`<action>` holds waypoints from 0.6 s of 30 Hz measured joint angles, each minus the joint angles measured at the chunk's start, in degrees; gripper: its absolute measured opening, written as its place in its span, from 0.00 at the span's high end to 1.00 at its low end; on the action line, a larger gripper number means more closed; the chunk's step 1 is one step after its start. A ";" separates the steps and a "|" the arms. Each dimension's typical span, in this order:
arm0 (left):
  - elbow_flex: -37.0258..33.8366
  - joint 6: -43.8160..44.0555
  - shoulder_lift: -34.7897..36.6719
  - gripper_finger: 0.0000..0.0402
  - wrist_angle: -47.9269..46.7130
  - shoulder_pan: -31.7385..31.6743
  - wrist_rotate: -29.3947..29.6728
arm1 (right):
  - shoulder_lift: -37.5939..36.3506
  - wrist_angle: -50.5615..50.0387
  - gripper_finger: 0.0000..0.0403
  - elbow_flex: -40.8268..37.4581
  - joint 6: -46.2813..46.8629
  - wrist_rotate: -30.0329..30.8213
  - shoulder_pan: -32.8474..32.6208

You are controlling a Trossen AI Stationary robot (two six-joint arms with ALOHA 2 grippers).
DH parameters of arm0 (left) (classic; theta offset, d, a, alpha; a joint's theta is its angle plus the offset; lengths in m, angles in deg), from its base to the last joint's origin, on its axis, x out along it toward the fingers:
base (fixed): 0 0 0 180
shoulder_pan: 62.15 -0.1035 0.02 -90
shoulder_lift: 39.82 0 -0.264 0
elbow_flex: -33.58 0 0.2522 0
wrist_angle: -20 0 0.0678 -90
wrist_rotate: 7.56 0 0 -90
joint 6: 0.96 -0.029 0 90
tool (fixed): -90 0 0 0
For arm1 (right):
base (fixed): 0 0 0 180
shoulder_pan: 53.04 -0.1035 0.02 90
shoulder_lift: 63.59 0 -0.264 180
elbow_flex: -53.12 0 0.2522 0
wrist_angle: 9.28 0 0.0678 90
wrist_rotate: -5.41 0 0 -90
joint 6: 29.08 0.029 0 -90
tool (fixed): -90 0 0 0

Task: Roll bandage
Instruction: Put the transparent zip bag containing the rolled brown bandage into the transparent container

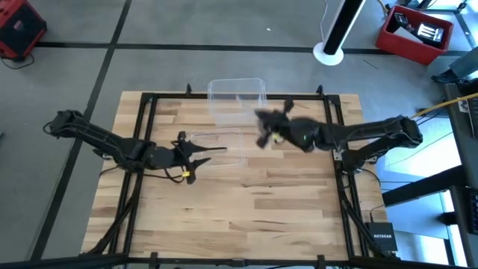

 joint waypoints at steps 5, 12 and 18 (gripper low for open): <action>0.00 -2.80 3.88 0.59 -0.15 0.05 0.06 | 2.47 16.99 1.00 0.02 -7.39 -4.72 8.93; 0.00 -4.02 5.48 0.59 -0.41 0.02 0.02 | 9.93 30.18 1.00 -0.07 -9.08 -10.74 21.21; 0.00 -6.59 5.47 0.59 -0.72 0.02 -0.02 | 20.37 47.69 1.00 -1.08 -9.85 -13.43 24.26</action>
